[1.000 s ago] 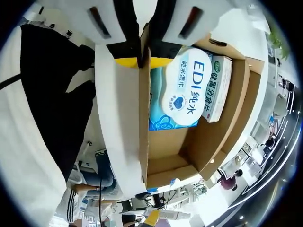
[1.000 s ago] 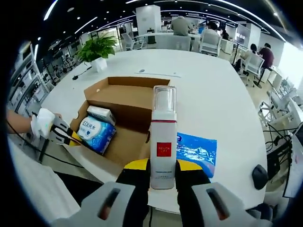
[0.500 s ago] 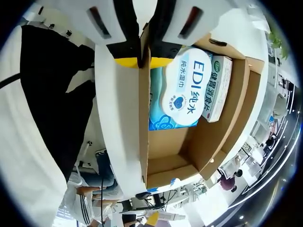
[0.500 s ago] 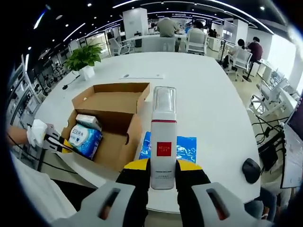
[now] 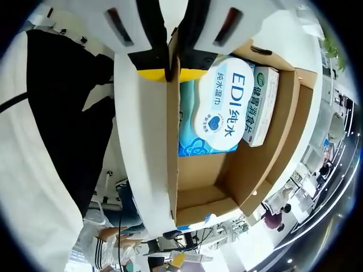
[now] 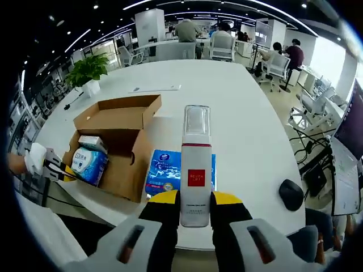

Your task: Operate the shoe box by opening the lid, removing the specified soft item, and placing it in the target area until the item is outside and the box remains undamaged.

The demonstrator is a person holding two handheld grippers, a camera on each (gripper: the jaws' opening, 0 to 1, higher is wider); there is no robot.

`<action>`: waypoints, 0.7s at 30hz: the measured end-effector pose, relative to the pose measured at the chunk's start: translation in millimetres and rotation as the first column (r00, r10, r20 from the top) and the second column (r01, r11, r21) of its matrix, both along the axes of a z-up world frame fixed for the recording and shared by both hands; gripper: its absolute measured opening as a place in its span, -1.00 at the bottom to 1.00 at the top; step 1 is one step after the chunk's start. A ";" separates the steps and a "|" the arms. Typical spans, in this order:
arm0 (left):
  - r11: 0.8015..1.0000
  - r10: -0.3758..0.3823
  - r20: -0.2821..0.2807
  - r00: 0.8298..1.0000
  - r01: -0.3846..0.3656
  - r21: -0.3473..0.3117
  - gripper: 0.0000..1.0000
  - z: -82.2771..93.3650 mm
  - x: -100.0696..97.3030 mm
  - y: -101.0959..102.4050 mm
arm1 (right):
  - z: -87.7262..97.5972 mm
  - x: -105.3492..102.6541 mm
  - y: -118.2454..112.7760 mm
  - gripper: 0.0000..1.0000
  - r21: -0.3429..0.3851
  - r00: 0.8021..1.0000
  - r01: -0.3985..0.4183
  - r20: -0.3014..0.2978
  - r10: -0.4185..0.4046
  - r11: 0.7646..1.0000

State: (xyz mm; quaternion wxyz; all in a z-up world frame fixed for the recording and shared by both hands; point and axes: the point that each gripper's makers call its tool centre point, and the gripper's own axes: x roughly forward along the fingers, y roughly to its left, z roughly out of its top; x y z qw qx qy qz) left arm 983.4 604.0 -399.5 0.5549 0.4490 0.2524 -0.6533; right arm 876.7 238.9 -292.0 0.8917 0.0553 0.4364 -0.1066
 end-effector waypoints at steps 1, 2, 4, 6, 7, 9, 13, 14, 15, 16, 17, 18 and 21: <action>1.000 0.002 -0.012 1.000 -0.002 0.009 -0.93 -0.1 0.6 -0.3 | 0.3 -2.4 -4.2 -0.62 -0.006 1.000 0.006 -0.003 -0.006 1.000; 1.000 0.001 -0.019 1.000 -0.001 0.012 -0.94 -0.3 0.5 -0.1 | 1.6 -2.8 -6.6 -0.62 -0.011 1.000 0.007 -0.004 -0.007 1.000; 1.000 0.001 -0.031 1.000 -0.001 0.018 -0.95 -0.2 -0.3 0.2 | 2.0 -6.8 -17.7 -0.61 -0.022 1.000 0.024 -0.004 -0.024 0.999; 1.000 0.003 -0.033 0.999 -0.002 0.020 -0.95 -0.3 -1.1 0.4 | 1.7 -10.5 -25.9 -0.61 -0.028 0.999 0.041 -0.010 -0.041 0.999; 1.000 0.004 -0.029 1.000 -0.004 0.019 -0.95 -0.6 -1.4 0.6 | 2.2 -13.9 -35.3 -0.61 -0.034 0.998 0.061 -0.016 -0.061 0.998; 1.000 0.005 -0.021 1.000 -0.005 0.013 -0.94 -0.9 -1.7 0.9 | 3.3 -17.7 -43.1 -0.61 -0.040 0.997 0.081 -0.016 -0.082 0.996; 1.000 0.006 -0.009 1.000 -0.006 0.007 -0.93 0.1 -1.7 0.3 | 4.6 -23.3 -57.0 -0.62 -0.047 0.994 0.109 -0.010 -0.109 0.993; 1.000 0.007 -0.009 1.000 -0.007 0.006 -0.93 0.3 -1.6 0.3 | 4.9 -23.0 -56.8 -0.62 -0.053 0.994 0.104 -0.013 -0.105 0.993; 1.000 0.007 -0.009 1.000 -0.007 0.007 -0.93 0.7 -1.8 0.1 | 4.9 -23.3 -57.4 -0.62 -0.062 0.995 0.100 -0.019 -0.101 0.993; 1.000 0.007 -0.010 1.000 -0.007 0.007 -0.93 0.8 -1.9 0.1 | 5.1 -23.6 -58.6 -0.62 -0.068 0.995 0.097 -0.022 -0.099 0.993; 1.000 0.008 -0.011 1.000 -0.008 0.007 -0.93 1.1 -2.0 0.0 | 4.8 -23.5 -58.5 -0.62 -0.067 0.995 0.095 -0.023 -0.097 0.993; 1.000 0.009 -0.010 1.000 -0.009 0.007 -0.93 1.2 -2.2 0.1 | 4.9 -23.1 -57.4 -0.62 -0.064 0.995 0.097 -0.022 -0.098 0.993; 1.000 0.013 -0.007 1.000 -0.013 0.005 -0.93 -0.6 -1.0 0.8 | 0.9 -19.9 -56.8 -0.62 -0.043 0.995 0.093 -0.028 -0.094 0.995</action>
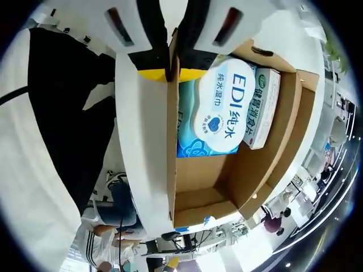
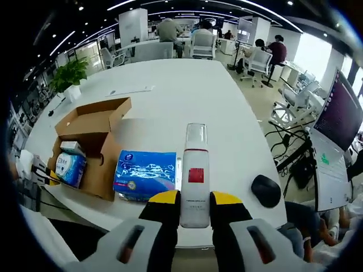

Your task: Operate the shoe box by opening the lid, removing the specified soft item, and placing it in the target area until the item is outside and the box remains undamaged.

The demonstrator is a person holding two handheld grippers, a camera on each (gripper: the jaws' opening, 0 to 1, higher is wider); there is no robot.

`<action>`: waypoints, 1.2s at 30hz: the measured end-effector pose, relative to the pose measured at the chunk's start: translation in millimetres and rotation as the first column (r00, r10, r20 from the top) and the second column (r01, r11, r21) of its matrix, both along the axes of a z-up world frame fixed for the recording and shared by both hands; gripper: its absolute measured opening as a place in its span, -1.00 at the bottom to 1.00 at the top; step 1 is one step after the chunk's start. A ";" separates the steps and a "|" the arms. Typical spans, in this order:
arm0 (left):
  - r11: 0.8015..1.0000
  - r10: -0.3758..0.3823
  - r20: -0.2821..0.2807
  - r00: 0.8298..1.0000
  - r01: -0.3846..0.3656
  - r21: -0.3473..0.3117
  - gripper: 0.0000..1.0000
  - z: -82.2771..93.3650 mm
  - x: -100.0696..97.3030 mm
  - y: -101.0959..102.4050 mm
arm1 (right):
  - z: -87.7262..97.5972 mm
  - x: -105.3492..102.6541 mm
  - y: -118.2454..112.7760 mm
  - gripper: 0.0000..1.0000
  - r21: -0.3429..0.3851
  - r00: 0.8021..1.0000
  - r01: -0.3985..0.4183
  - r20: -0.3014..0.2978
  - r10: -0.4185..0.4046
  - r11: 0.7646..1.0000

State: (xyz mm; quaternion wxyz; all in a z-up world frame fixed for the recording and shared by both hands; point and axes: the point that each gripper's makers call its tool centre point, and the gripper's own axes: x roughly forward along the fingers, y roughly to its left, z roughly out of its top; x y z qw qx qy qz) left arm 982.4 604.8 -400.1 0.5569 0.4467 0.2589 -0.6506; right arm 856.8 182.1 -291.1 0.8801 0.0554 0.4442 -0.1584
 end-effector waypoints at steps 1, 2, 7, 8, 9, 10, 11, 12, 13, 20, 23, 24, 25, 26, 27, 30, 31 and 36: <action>1.000 0.000 0.003 1.000 0.000 -0.001 -0.92 -0.3 0.1 0.2 | 0.7 1.4 0.2 -0.62 0.001 1.000 -0.006 -0.003 0.006 1.000; 1.000 0.000 0.004 1.000 0.000 -0.001 -0.92 -0.1 0.0 0.1 | 0.1 1.8 -0.2 -0.62 -0.001 1.000 -0.009 -0.005 0.009 1.000; 1.000 -0.001 0.006 1.000 0.001 0.000 -0.92 0.5 0.1 -0.1 | -26.0 11.2 -8.1 -0.63 0.075 1.000 -0.007 -0.014 0.008 0.997; 1.000 -0.002 0.006 1.000 0.002 0.000 -0.92 0.4 0.3 -0.1 | -30.9 11.4 -8.5 -0.64 0.071 0.999 -0.011 -0.037 0.013 0.997; 1.000 -0.002 0.006 1.000 0.002 0.001 -0.92 0.3 0.3 0.0 | -30.0 12.7 -7.2 -0.64 0.068 0.999 -0.015 -0.039 0.018 0.998; 1.000 0.000 0.006 1.000 0.000 0.002 -0.92 0.9 0.1 -0.3 | -33.3 13.5 -8.0 -0.64 0.055 0.999 -0.017 -0.042 0.020 0.998; 1.000 0.001 0.006 1.000 -0.001 0.003 -0.92 1.0 0.0 -0.2 | -40.8 9.7 -8.1 -0.64 0.061 0.999 -0.015 -0.049 0.018 0.998; 1.000 0.002 0.006 1.000 -0.002 0.003 -0.92 1.5 -0.2 -0.4 | -44.9 8.2 -8.2 -0.64 0.069 0.999 -0.014 -0.051 0.018 0.998; 1.000 0.003 0.008 1.000 -0.003 0.003 -0.92 1.9 -0.5 -0.5 | -47.5 7.1 -8.5 -0.64 0.076 0.999 -0.009 -0.048 0.013 0.997; 1.000 0.005 0.011 1.000 -0.005 0.004 -0.92 1.5 0.3 -0.4 | -56.5 1.8 -14.6 -0.64 0.097 0.999 0.005 -0.034 -0.002 0.995; 1.000 0.004 0.012 1.000 -0.004 0.005 -0.92 1.9 0.1 -0.5 | -62.7 3.5 -14.9 -0.64 0.097 0.999 -0.001 -0.038 0.005 0.995; 1.000 0.004 0.012 1.000 -0.005 0.005 -0.92 1.7 0.1 -0.4 | -66.7 3.7 -15.8 -0.64 0.096 0.999 -0.004 -0.045 0.008 0.995; 1.000 0.004 0.012 1.000 -0.004 0.006 -0.92 1.7 0.1 -0.4 | -68.7 4.0 -15.9 -0.64 0.097 0.999 -0.007 -0.050 0.012 0.995; 1.000 0.003 0.012 1.000 -0.003 0.006 -0.92 1.7 0.1 -0.4 | -69.7 4.1 -15.9 -0.64 0.099 0.999 -0.008 -0.053 0.013 0.995; 1.000 0.004 0.011 1.000 -0.004 0.007 -0.92 1.7 0.0 -0.3 | -64.8 3.9 -12.4 -0.64 0.104 0.998 -0.007 -0.059 0.013 0.995; 1.000 0.003 0.011 1.000 -0.003 0.010 -0.92 1.7 -0.1 -0.3 | -67.9 4.3 -8.8 -0.63 0.110 0.997 -0.025 -0.068 0.033 0.994; 1.000 0.004 0.011 1.000 -0.004 0.010 -0.92 1.7 0.0 -0.3 | -70.1 3.7 -7.0 -0.63 0.116 0.996 -0.029 -0.076 0.038 0.993; 1.000 0.006 0.010 1.000 -0.006 0.015 -0.92 1.3 0.1 0.0 | -82.7 5.4 -8.1 -0.63 0.106 0.992 -0.051 -0.110 0.063 0.993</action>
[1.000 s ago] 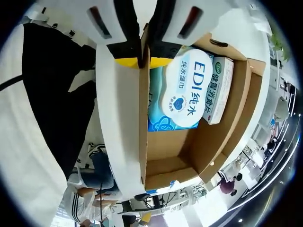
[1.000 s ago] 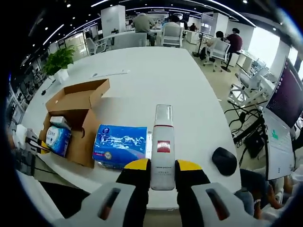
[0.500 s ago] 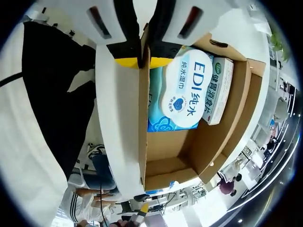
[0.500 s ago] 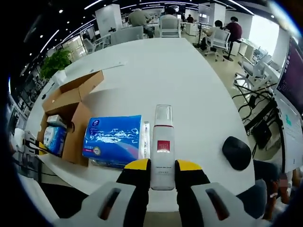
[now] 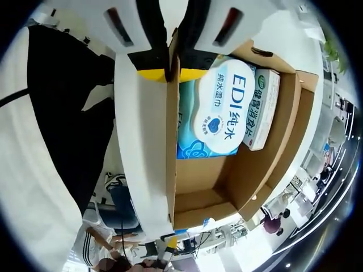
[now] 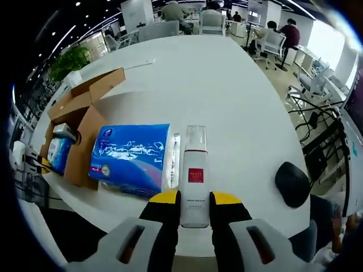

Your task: Operate the shoe box by opening the lid, removing the specified soft item, and placing it in the target area until the item is outside and the box remains undamaged.

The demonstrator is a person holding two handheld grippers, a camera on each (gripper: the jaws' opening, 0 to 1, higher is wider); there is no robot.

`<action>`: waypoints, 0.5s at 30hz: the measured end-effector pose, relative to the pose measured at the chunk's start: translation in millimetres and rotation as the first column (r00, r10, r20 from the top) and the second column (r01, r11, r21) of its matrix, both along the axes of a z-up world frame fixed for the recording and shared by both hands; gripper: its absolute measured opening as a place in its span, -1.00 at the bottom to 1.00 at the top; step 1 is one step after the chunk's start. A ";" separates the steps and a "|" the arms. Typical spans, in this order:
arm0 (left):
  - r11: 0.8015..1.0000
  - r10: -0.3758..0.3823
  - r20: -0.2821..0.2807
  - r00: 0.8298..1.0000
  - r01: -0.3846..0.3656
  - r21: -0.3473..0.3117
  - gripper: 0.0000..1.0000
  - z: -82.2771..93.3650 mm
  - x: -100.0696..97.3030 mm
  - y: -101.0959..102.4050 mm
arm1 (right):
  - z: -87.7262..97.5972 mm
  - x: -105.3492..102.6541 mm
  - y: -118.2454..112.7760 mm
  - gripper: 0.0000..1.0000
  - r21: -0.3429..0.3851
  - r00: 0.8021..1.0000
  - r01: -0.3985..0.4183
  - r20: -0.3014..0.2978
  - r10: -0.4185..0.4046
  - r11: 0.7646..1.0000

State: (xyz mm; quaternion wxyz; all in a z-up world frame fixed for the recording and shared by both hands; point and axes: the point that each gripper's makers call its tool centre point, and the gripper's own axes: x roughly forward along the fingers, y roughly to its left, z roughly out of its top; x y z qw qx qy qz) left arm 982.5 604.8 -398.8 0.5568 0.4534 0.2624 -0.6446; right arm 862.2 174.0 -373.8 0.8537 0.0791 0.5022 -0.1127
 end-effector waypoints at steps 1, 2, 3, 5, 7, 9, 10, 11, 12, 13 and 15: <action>1.000 0.000 0.000 1.000 0.000 0.001 -0.92 -0.2 0.1 0.1 | -1.5 0.7 -2.3 -0.63 -0.002 1.000 -0.001 0.000 0.001 1.000; 1.000 0.001 0.000 1.000 -0.001 0.001 -0.92 0.1 0.0 0.0 | -2.3 1.4 -2.9 -0.63 -0.002 1.000 -0.001 0.000 0.001 1.000; 1.000 0.001 0.000 1.000 -0.001 0.001 -0.92 0.3 -0.1 -0.1 | -4.7 3.2 -4.4 -0.63 0.002 1.000 0.000 -0.003 0.000 1.000; 1.000 0.001 0.001 1.000 -0.001 0.001 -0.92 1.1 -0.5 -0.4 | -5.3 3.0 -6.3 -0.63 -0.005 1.000 -0.002 -0.007 0.001 1.000; 1.000 0.003 0.000 1.000 -0.003 0.002 -0.92 1.5 -0.6 -0.5 | -5.2 1.6 -4.2 -0.63 -0.003 1.000 -0.004 -0.011 0.004 1.000; 1.000 0.004 -0.001 1.000 -0.004 0.002 -0.92 1.5 -0.5 -0.5 | -7.2 1.3 -3.4 -0.63 -0.012 1.000 -0.007 -0.013 0.007 1.000; 1.000 0.004 -0.001 1.000 -0.004 0.002 -0.92 1.4 -0.4 -0.5 | -9.0 1.1 -3.1 -0.63 -0.012 1.000 -0.008 -0.018 0.008 1.000; 1.000 0.004 -0.002 1.000 -0.004 0.002 -0.92 1.3 -0.4 -0.4 | -14.0 1.6 -5.3 -0.63 -0.016 1.000 -0.013 -0.024 0.013 1.000; 1.000 0.003 -0.002 1.000 -0.003 0.003 -0.92 1.2 -0.3 -0.4 | -16.8 1.9 -7.0 -0.63 -0.024 0.999 -0.021 -0.027 0.021 0.999; 1.000 0.003 -0.004 1.000 -0.003 0.003 -0.92 1.1 -0.2 -0.4 | -19.5 1.7 -8.9 -0.63 -0.022 0.999 -0.022 -0.031 0.021 1.000; 1.000 0.005 -0.004 1.000 -0.005 0.004 -0.92 0.9 0.0 -0.4 | -19.3 1.7 -9.7 -0.63 -0.006 0.999 0.001 -0.032 -0.001 1.000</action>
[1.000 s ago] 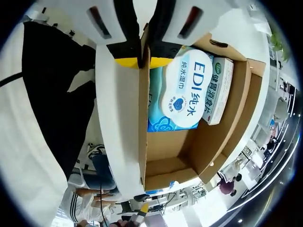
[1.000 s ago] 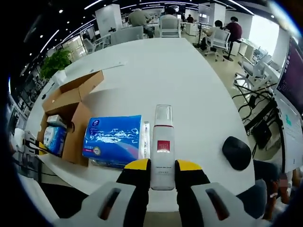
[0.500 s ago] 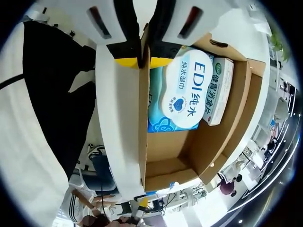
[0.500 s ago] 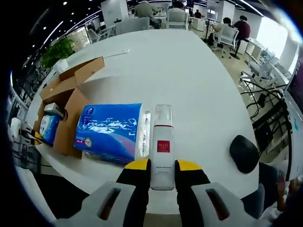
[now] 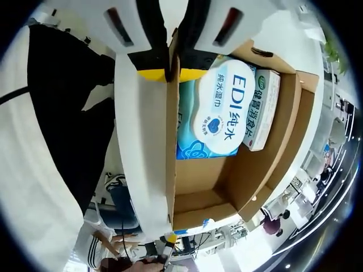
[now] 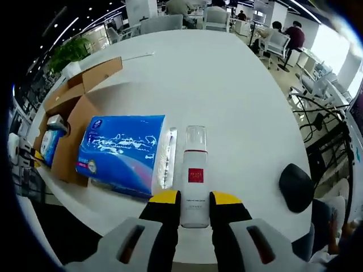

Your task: Operate the shoe box by opening the lid, removing the specified soft item, and placing it in the target area until the item is outside and the box remains undamaged.

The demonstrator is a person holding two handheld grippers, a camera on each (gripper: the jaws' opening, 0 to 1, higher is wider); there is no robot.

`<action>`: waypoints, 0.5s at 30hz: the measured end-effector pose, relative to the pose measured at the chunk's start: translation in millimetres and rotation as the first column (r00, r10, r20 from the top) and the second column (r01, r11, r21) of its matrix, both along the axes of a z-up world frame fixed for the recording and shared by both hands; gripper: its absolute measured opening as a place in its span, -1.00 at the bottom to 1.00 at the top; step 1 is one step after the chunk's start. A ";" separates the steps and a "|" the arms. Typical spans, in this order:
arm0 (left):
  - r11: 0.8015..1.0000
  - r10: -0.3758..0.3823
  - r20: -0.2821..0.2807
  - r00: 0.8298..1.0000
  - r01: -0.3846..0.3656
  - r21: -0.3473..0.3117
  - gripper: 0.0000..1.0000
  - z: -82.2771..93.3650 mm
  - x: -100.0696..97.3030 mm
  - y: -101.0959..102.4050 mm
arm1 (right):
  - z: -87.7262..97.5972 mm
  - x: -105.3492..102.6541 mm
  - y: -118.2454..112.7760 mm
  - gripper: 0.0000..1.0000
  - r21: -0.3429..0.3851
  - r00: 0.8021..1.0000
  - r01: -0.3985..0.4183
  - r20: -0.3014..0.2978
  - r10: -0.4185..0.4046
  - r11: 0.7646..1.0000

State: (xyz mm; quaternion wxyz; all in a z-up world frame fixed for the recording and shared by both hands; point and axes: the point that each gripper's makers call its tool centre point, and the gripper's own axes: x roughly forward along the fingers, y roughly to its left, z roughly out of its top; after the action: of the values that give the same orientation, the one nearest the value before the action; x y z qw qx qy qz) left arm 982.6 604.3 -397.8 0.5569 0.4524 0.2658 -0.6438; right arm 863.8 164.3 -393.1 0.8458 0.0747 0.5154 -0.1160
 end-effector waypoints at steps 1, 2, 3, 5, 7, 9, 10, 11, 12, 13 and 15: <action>1.000 0.000 0.001 1.000 0.000 0.000 -0.92 -0.1 0.1 0.0 | 1.3 2.0 -0.7 -0.63 0.000 1.000 0.003 0.003 -0.003 1.000; 1.000 0.000 0.001 1.000 0.000 0.000 -0.92 -0.1 0.1 0.0 | 0.6 7.5 -3.9 -0.63 0.004 1.000 0.004 0.008 -0.004 1.000; 1.000 0.000 0.002 1.000 0.000 0.000 -0.92 -0.1 0.1 0.0 | 0.9 10.0 -4.2 -0.63 0.005 1.000 0.004 0.013 -0.004 1.000; 1.000 0.001 0.002 1.000 -0.001 0.000 -0.92 0.0 0.2 0.0 | -1.4 13.3 -4.5 -0.63 -0.002 1.000 0.000 0.010 0.000 1.000; 1.000 0.002 0.002 1.000 -0.002 0.000 -0.92 0.0 0.3 0.0 | -3.7 11.6 -1.3 -0.63 -0.002 1.000 -0.002 0.003 0.002 1.000; 1.000 0.003 0.003 1.000 -0.003 0.000 -0.92 0.2 0.2 -0.1 | -7.5 9.8 -1.2 -0.63 -0.002 1.000 0.008 -0.001 -0.008 1.000; 1.000 0.004 0.003 1.000 -0.004 0.000 -0.92 0.2 0.2 -0.1 | -8.9 9.8 -0.8 -0.63 0.001 1.000 0.010 -0.003 -0.010 1.000; 1.000 0.006 0.002 1.000 -0.006 0.001 -0.92 -0.2 0.5 0.1 | -13.4 9.0 1.4 -0.63 0.018 1.000 0.014 -0.010 -0.013 1.000; 1.000 0.007 0.002 1.000 -0.007 0.001 -0.92 -0.4 0.7 0.2 | -18.8 8.4 1.1 -0.63 0.023 1.000 0.018 -0.016 -0.017 1.000; 1.000 0.007 0.004 1.000 -0.007 0.002 -0.91 -0.5 0.8 0.2 | -22.9 9.1 -1.2 -0.63 0.016 1.000 0.019 -0.010 -0.019 1.000; 1.000 0.007 0.003 1.000 -0.007 0.005 -0.92 -0.7 0.8 0.3 | -22.4 9.7 -1.7 -0.62 0.022 1.000 0.027 -0.007 -0.027 0.999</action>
State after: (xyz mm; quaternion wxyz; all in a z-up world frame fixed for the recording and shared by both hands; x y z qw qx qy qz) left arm 983.4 604.6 -398.5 0.5583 0.4540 0.2681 -0.6406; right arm 873.6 162.6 -415.6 0.8414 0.0905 0.5186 -0.1222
